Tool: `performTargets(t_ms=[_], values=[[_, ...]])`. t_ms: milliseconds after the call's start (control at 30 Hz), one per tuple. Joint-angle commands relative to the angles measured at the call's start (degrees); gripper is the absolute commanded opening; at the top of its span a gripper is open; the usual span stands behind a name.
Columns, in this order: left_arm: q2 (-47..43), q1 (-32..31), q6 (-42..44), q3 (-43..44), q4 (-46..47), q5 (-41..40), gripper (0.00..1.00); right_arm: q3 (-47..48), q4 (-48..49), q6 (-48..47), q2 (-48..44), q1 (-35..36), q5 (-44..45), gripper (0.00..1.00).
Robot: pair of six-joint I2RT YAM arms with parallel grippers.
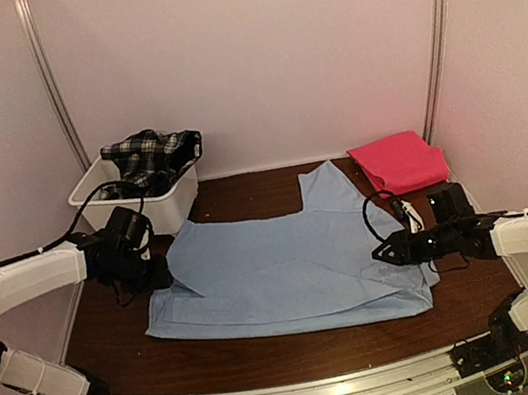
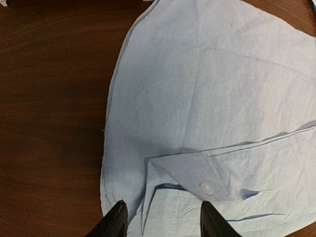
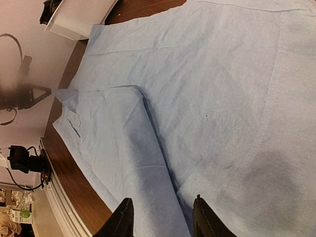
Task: Fold and stack the mixed laundry pile
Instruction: Adjust the 1/3-folded T-shirt at the center of the board, then adjust the 1/3-folded shirt at the center of the board.
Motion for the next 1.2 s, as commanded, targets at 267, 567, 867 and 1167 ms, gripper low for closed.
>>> performTargets(t_ms=[267, 567, 867, 1167], values=[[-2.7, -0.8, 5.2, 0.8, 8.5, 10.2, 0.57, 5.9, -2.7, 0.7, -1.0, 10.8, -5.7, 0.39], [-2.5, -1.0, 5.7, 0.6, 9.1, 11.4, 0.58, 13.0, -17.4, -10.1, 0.6, 13.2, 10.0, 0.49], [-0.8, -1.0, 6.1, 1.0, 9.0, 11.3, 0.61, 19.5, -24.0, -17.9, 7.4, 17.5, 11.8, 0.51], [-0.9, -1.0, 5.6, 0.8, 9.2, 11.3, 0.66, 26.0, -29.7, -21.0, 16.3, 21.6, 21.3, 0.49]])
